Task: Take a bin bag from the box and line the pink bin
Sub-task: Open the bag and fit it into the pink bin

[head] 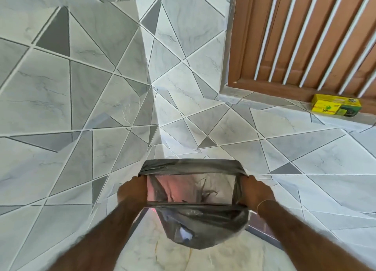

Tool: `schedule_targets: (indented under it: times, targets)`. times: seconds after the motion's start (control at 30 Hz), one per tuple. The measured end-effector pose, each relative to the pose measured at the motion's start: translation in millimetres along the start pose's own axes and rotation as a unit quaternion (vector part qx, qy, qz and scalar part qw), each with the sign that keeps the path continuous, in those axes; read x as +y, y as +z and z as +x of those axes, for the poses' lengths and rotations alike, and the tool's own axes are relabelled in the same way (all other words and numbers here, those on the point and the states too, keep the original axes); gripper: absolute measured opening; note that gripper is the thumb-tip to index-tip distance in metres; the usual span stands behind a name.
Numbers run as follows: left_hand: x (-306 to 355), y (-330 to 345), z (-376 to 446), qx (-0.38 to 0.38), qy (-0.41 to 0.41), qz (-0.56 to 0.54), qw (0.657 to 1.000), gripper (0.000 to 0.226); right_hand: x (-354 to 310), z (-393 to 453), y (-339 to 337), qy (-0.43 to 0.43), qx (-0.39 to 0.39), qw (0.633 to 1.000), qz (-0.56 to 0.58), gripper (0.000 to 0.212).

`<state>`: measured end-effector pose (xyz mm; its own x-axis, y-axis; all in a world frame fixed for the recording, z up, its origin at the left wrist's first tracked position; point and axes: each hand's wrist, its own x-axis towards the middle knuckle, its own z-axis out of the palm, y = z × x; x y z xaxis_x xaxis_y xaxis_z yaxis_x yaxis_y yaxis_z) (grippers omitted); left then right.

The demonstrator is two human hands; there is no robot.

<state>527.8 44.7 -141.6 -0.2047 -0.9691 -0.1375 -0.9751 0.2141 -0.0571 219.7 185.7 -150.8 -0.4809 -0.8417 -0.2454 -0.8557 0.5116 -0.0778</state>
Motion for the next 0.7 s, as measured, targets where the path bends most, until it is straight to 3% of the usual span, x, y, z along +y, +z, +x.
schedule_targets:
  times: [0.13,0.27,0.4,0.53,0.7]
  targets:
    - [-15.6,28.2,4.9,-0.035,-0.009,-0.003,0.999,0.035,-22.0,17.1,36.7,-0.03,-0.069,0.996,-0.046,0.047]
    - [-45.5,38.7,42.1,-0.062,-0.008,-0.029,0.998,0.034,-60.3,56.9,45.8,0.033,-0.083,0.995,0.04,0.042]
    - [-67.7,19.3,102.0,-0.049,0.015,-0.089,0.995,0.034,-106.4,100.0,28.3,0.103,-0.005,0.981,0.167,0.048]
    - [-82.9,-16.6,159.1,-0.008,0.042,-0.146,0.988,0.034,-145.9,139.3,-2.3,0.159,0.101,0.96,0.206,0.04]
    - [-106.0,-35.4,202.9,0.013,0.05,-0.193,0.98,0.034,-188.2,165.3,-20.1,0.183,0.131,0.95,0.215,0.041]
